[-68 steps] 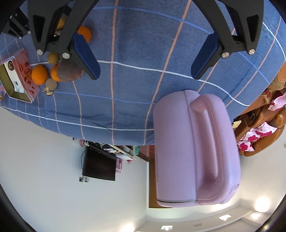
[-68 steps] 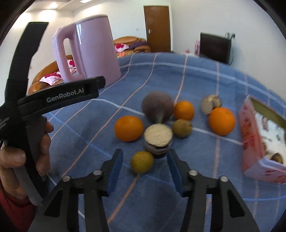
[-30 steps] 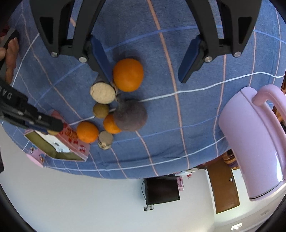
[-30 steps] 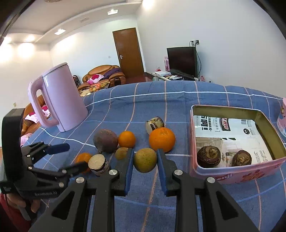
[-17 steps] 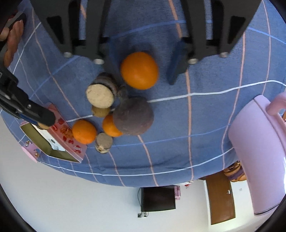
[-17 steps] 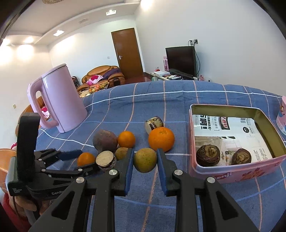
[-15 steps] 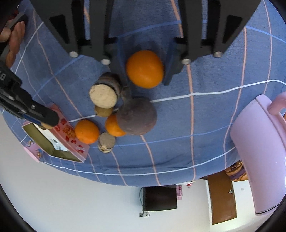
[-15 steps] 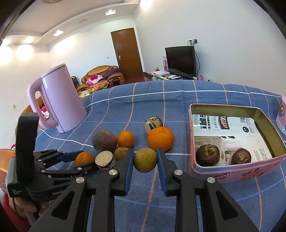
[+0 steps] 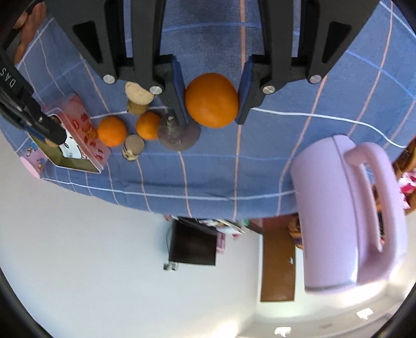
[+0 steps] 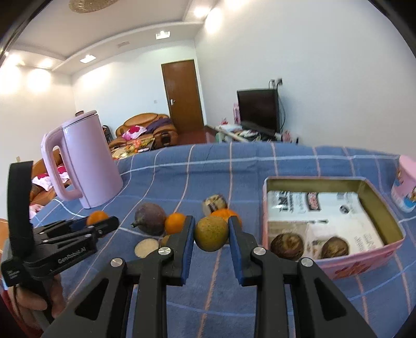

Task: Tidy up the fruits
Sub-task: 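Carry the orange and yellow-green fruit into the tin box and release both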

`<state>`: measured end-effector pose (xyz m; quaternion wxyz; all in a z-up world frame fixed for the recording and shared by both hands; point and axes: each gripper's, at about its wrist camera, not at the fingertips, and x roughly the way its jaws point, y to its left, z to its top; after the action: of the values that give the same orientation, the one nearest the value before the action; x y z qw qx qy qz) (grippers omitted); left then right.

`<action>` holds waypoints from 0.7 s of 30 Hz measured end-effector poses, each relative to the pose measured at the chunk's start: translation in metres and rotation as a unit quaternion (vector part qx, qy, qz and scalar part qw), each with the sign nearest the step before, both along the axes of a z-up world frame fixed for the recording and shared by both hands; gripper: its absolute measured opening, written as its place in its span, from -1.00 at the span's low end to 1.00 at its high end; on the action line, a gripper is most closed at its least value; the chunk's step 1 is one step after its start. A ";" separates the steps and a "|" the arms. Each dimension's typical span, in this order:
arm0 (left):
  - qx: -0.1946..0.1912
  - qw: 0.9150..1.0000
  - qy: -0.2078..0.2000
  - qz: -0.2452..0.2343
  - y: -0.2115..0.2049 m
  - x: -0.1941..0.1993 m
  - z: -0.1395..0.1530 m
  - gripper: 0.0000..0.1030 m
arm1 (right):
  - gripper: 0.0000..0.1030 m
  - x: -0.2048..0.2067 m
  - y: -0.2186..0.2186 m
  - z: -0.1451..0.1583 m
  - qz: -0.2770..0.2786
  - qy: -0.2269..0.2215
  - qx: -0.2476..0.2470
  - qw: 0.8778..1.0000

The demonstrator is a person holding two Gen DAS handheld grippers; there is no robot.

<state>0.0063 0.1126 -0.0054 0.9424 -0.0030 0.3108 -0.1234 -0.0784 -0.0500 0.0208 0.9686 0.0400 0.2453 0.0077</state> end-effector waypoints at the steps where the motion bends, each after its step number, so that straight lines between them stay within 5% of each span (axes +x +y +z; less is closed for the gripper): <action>1: 0.004 1.000 -0.006 0.005 -0.003 -0.003 0.001 -0.26 | -0.46 0.000 0.000 0.001 -0.004 -0.004 -0.008 1.000; 11: 0.030 0.999 -0.020 0.027 -0.046 -0.020 0.006 -0.26 | -0.46 -0.006 -0.027 0.007 -0.021 -0.024 -0.039 0.999; 21: 0.013 1.000 0.004 -0.007 -0.094 -0.022 0.003 -0.26 | -0.46 -0.011 -0.073 0.008 -0.047 -0.025 -0.032 0.998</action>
<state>-0.0156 0.0185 -0.0021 0.9404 0.0105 0.3158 -0.1256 -0.0895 -0.1234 0.0289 0.9745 0.0207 0.2192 -0.0443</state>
